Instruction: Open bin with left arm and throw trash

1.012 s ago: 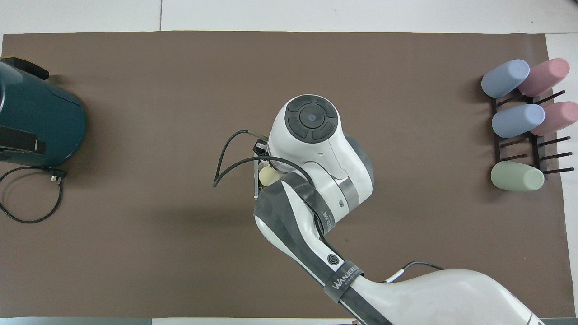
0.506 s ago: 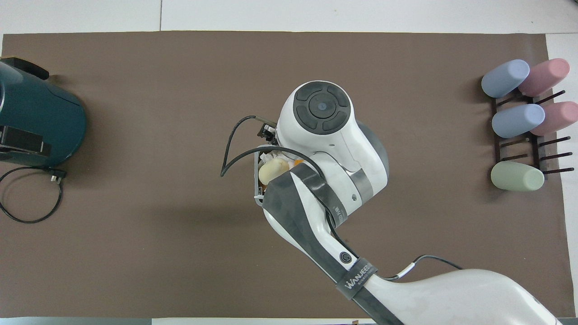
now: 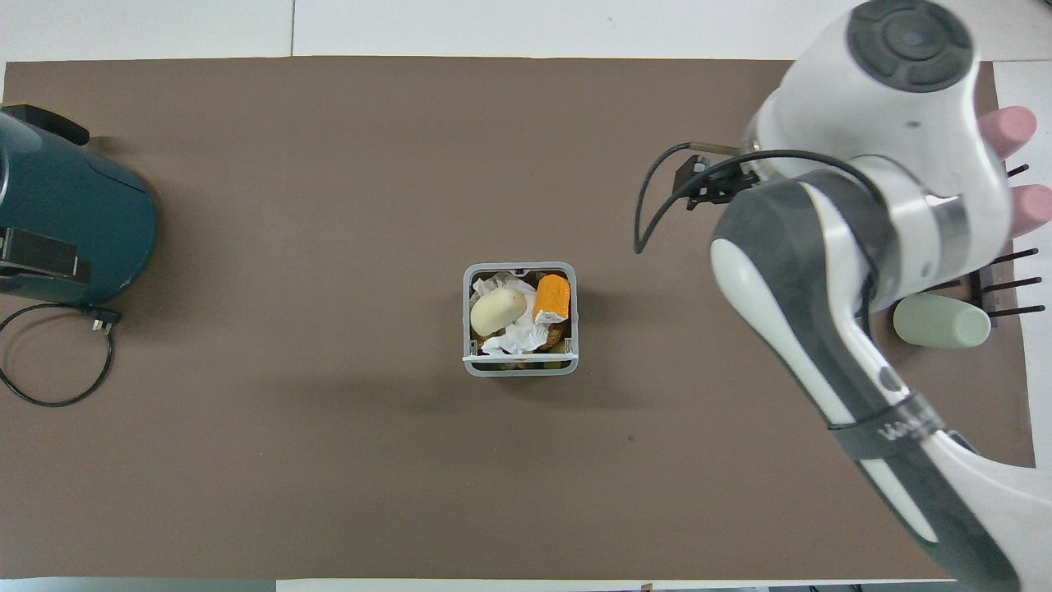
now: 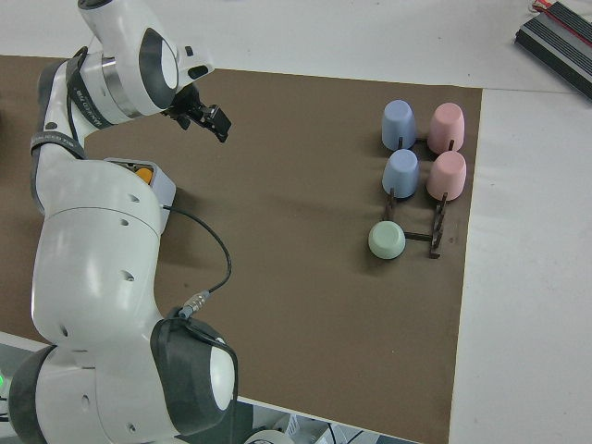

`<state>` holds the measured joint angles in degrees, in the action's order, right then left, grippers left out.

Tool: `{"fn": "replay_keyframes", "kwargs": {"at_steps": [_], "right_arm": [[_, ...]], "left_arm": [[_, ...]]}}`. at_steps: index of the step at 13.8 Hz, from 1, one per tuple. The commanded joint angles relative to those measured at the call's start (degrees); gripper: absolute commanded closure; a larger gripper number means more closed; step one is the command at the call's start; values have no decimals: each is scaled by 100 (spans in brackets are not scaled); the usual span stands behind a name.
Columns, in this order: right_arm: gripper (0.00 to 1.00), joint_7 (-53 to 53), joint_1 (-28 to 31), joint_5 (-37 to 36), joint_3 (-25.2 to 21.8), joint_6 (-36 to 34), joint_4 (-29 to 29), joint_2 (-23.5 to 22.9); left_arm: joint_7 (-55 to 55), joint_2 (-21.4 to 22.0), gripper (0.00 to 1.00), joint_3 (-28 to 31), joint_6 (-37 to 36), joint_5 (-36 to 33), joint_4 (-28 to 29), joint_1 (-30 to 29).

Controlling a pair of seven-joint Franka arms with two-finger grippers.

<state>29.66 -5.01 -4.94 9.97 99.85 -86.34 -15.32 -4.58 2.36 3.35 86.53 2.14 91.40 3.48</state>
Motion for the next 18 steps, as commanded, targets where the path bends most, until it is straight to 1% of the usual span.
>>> {"fn": "replay_keyframes", "kwargs": {"at_steps": [1,3,5,7,8,9,10,11,12,13,14,18], "right_arm": [[0,-1002,535,1,102,-491,-59,590],[0,-1575,1026,159,111,-781,28,749],[0,-1752,1143,108,93,-1334,388,811],[0,-2095,1370,177,50,-1564,364,933],[0,-2174,1293,160,-81,-1591,154,1074],[0,-2253,918,134,-439,-1565,-126,1258],[0,-2289,688,159,-756,-1582,-251,1425],[0,-2289,616,177,-864,-1574,-304,1461],[0,-2342,651,186,-873,-1556,-461,1557],[0,-2551,703,186,-874,-1504,-759,1785],[0,-2744,730,177,-882,-1469,-849,1848],[0,-2764,844,186,-935,-1451,-814,1822]], "left_arm": [[150,37,0,-37,-57,-205,-26,21],[141,37,0,-45,-66,-196,-17,21],[141,46,0,-45,-57,-196,-17,21],[141,46,0,-45,-57,-196,-8,21],[141,54,0,-45,-57,-196,-8,21],[141,55,0,-45,-57,-196,1,21],[141,55,0,-45,-57,-196,1,21],[133,55,0,-45,-57,-196,1,21],[133,55,0,-45,-57,-196,1,21],[124,55,0,-45,-57,-196,10,21],[115,63,0,-45,-48,-196,27,13],[115,63,0,-45,-40,-196,27,21]]}}
